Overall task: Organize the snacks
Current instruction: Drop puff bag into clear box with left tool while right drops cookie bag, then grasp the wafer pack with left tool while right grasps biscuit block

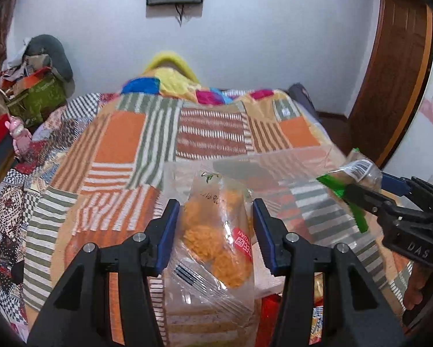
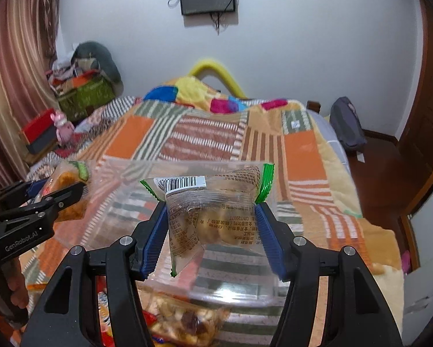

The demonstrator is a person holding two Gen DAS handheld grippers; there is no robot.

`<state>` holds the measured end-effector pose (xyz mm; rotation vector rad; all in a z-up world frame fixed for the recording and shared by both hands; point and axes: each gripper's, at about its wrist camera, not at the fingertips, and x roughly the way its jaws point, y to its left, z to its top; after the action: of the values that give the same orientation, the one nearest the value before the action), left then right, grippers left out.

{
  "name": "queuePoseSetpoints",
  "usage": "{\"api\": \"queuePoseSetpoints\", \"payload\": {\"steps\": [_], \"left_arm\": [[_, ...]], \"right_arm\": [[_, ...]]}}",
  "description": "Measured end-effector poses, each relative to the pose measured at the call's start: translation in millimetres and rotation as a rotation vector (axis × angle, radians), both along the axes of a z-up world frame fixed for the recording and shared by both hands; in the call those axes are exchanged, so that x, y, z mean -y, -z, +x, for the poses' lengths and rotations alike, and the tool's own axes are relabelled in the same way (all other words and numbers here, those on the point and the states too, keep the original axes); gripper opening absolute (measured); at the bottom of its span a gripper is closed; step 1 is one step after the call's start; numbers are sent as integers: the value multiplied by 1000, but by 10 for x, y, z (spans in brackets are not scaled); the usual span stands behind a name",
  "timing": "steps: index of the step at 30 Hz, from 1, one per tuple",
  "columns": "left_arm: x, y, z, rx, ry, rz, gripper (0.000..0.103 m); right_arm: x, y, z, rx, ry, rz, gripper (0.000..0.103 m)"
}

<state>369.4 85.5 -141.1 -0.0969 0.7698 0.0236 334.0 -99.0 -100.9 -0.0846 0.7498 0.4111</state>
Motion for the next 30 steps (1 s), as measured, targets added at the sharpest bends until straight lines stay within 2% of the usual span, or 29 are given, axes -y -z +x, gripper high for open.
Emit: {"api": "queuePoseSetpoints", "payload": {"steps": [9,14,18,23,30], "left_arm": [[43,227,116,-65,-13,21,54],[29,124,37,-72,-9,30,56],[-22,-126,-209,-30,-19,19,56],[-49,-383,-637,15,-18,46,59],[-107,-495,-1308,19,-37,39,61]], "right_arm": [[-77,159,52,-74,-43,-28,61],[-58,69,21,-76,-44,-29,61],[12,-98,-121,-45,-45,-9,61],[126,-339,-471,1,-55,12,61],[227,-507,-987,38,-73,46,61]]}}
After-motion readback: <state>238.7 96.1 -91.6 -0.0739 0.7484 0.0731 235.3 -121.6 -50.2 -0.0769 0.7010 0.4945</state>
